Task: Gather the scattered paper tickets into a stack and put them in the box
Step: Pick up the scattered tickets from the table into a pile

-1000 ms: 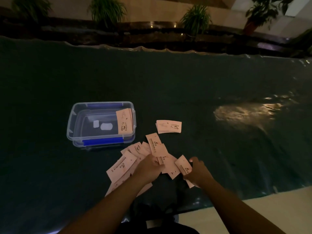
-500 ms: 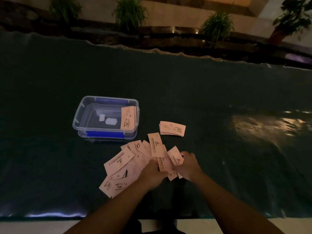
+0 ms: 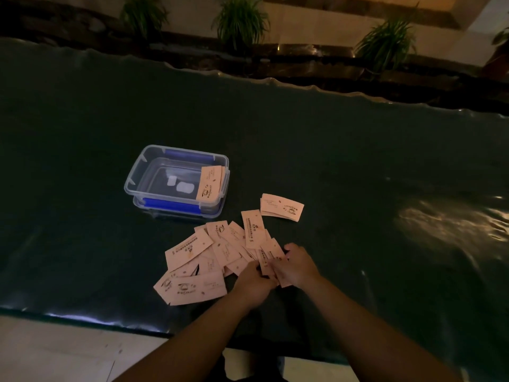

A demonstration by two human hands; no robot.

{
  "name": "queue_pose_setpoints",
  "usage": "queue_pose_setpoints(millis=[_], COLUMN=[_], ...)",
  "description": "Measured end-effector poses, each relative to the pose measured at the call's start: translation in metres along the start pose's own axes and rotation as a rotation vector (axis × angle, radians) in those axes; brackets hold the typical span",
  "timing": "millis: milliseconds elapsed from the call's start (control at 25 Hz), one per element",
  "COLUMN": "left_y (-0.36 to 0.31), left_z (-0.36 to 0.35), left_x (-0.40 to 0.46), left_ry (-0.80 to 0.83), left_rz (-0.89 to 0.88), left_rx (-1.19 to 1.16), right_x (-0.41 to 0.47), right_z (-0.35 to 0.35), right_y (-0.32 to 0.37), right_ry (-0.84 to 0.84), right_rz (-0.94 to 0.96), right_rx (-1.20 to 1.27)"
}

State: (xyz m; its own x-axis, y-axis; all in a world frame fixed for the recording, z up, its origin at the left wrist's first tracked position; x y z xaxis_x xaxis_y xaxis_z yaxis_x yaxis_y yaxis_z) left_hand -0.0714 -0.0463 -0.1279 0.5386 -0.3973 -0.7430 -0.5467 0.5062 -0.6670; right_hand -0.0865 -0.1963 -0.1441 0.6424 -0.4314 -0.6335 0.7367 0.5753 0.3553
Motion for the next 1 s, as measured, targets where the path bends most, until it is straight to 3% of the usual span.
queue_pose_setpoints(millis=[360,600,720,840,1000], left_y=[-0.008,-0.043,-0.073,-0.091,-0.091], left_z=[-0.023,0.031,0.054,0.057,0.05], left_x=[0.007,0.033,0.058,0.078,0.09], left_ry=[0.105,-0.252,-0.349,-0.302,-0.231], left_rz=[-0.003,-0.118,-0.217,-0.196,-0.148], left_rx=[0.054,0.268,0.502,0.686,0.74], right_x=[0.001,0.007,0.004,-0.002,-0.003], right_z=[0.012,0.02,0.022,0.017,0.01], right_y=[-0.02,-0.026,-0.029,-0.03,-0.03], right_ry=[0.039,0.01,0.017,0.048,0.046], right_rz=[-0.052,-0.054,-0.099,-0.151,-0.123], right_rx=[0.07,0.069,0.074,0.07,0.135])
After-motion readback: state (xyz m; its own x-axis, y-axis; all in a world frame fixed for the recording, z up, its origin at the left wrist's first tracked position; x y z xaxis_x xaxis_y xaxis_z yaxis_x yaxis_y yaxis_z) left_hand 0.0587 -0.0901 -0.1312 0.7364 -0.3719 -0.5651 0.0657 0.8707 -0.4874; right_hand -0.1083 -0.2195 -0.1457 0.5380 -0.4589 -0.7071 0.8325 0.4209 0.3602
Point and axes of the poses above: each hand's wrist, its own x-axis towards the middle knuckle, its own z-axis out of the back of the hand, y = z × x, the point moved 5 cm from there along x, towards the middle knuckle, and after that the axes turned 8 degrees about -x, right-handed, at the moved point
